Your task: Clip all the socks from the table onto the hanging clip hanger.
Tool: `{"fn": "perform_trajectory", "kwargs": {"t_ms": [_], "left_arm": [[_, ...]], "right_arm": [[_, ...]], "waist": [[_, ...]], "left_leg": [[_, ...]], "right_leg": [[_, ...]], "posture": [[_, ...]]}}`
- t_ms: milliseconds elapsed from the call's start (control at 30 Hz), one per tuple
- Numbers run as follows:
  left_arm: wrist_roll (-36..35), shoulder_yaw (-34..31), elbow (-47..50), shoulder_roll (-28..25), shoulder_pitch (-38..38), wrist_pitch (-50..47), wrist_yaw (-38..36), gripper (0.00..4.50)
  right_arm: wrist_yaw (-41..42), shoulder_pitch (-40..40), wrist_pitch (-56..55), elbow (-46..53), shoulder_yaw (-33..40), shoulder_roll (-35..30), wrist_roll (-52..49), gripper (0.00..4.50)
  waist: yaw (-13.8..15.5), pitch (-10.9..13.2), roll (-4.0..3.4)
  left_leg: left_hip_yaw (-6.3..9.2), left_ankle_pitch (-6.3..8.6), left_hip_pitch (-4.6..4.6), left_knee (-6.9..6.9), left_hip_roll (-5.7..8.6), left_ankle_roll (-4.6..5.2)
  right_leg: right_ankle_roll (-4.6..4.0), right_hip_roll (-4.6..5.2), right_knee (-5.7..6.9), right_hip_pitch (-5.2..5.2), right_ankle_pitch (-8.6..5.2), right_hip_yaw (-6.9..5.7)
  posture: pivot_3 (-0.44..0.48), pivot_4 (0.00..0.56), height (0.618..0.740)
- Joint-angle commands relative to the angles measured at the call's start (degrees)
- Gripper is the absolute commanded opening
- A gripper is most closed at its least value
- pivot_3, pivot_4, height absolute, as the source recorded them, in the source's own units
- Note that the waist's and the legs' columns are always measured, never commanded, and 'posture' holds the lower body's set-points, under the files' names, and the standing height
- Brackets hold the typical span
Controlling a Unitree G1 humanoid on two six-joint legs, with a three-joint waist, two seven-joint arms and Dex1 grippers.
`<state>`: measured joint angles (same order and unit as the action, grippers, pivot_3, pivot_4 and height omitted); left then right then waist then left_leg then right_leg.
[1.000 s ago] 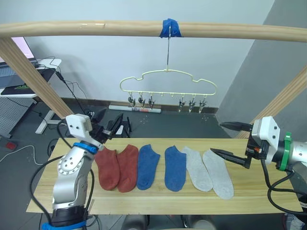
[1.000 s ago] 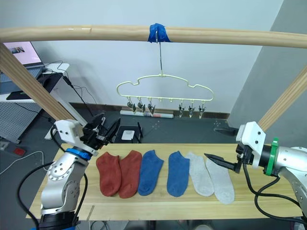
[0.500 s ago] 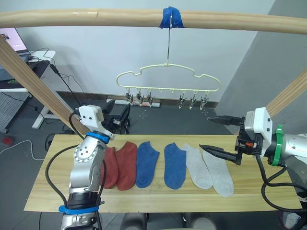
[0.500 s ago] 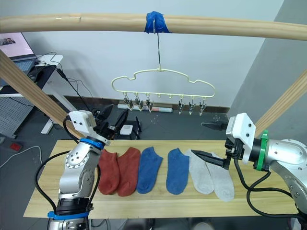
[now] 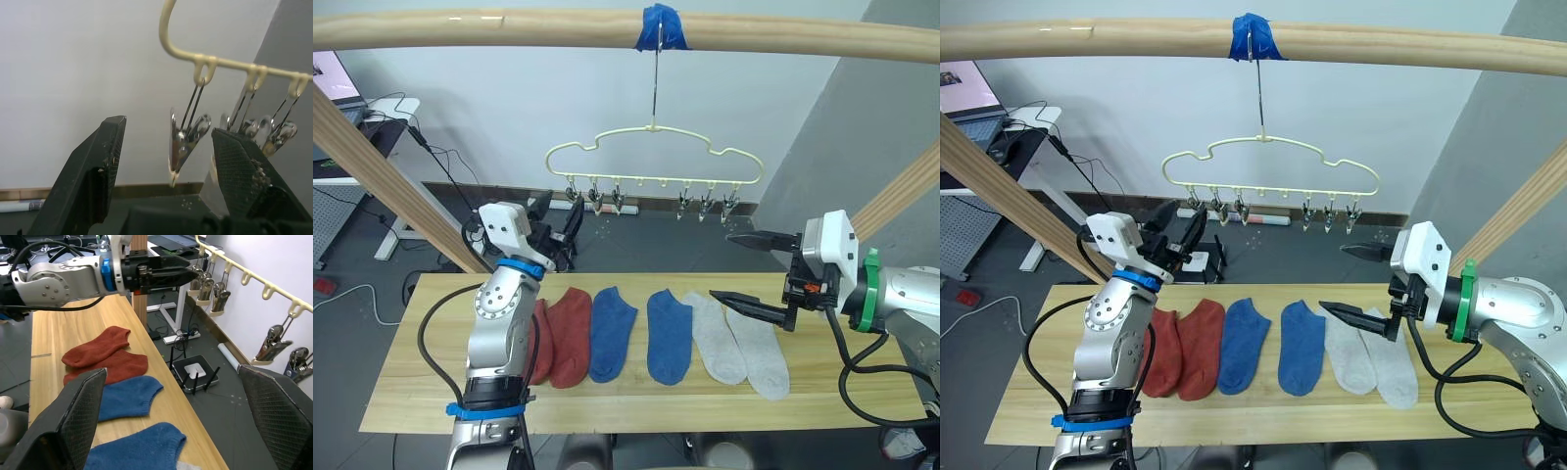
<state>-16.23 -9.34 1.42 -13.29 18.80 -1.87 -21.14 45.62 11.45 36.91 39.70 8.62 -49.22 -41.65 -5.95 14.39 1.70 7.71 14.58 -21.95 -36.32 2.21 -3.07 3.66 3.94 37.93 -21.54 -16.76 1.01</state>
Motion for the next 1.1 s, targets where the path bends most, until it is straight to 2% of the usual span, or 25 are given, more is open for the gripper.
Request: {"fn": "perform_trajectory", "kwargs": {"t_ms": [33, 300, 400, 667, 1100], "left_arm": [[0.2, -0.1, 0.5, 0.2, 1.1, 1.5, 0.7, 3.07], [-0.3, 0.0, 0.8, 0.1, 1.3, 1.0, 0.7, 3.07], [-0.6, 0.0, 0.6, 0.1, 1.7, 0.8, 0.3, 2.50], [-0.4, 0.4, 0.1, -0.1, 2.3, 0.8, -0.3, 0.03], [-0.6, -0.1, 1.9, -0.7, 1.5, 2.1, -0.8, 0.03]], "right_arm": [[-0.4, 1.1, 0.0, 1.6, 0.4, -0.1, -0.7, 4.50], [-0.9, 2.2, 0.3, 1.5, -0.3, 0.3, -0.8, 4.50], [-1.0, 2.5, 0.3, 1.4, -0.6, 0.5, -0.7, 4.50], [-1.2, 3.0, 0.6, 1.3, -0.8, 1.1, -0.6, 4.50], [-1.1, 3.2, 0.2, 0.7, -1.4, 1.6, 0.2, 4.50]], "waist": [[-0.1, 0.0, 0.01], [-0.3, 0.0, 0.02], [-0.3, 0.0, 0.02], [-0.3, 0.0, 0.02], [-0.3, 0.0, 0.02]], "left_leg": [[0.00, 0.00, 0.00, 0.00, 0.00, 0.00], [0.00, 0.00, -0.14, 0.00, 0.00, 0.00], [0.00, 0.00, -0.16, 0.00, 0.00, 0.00], [-0.01, 0.00, -0.18, 0.00, 0.00, 0.00], [0.00, 0.00, -0.19, 0.00, 0.00, 0.00]], "right_leg": [[0.00, 0.00, 0.00, 0.00, 0.00, -0.01], [0.00, 0.00, 0.02, -0.15, 0.00, 0.00], [0.00, 0.00, 0.02, -0.17, 0.00, 0.00], [0.00, 0.00, 0.02, -0.20, 0.00, -0.01], [0.01, 0.00, 0.03, -0.21, 0.00, -0.01]], "posture": [[-0.296, 0.262, 0.740], [-0.294, 0.260, 0.740], [-0.288, 0.257, 0.740], [-0.286, 0.257, 0.740], [-0.277, 0.247, 0.740]]}}
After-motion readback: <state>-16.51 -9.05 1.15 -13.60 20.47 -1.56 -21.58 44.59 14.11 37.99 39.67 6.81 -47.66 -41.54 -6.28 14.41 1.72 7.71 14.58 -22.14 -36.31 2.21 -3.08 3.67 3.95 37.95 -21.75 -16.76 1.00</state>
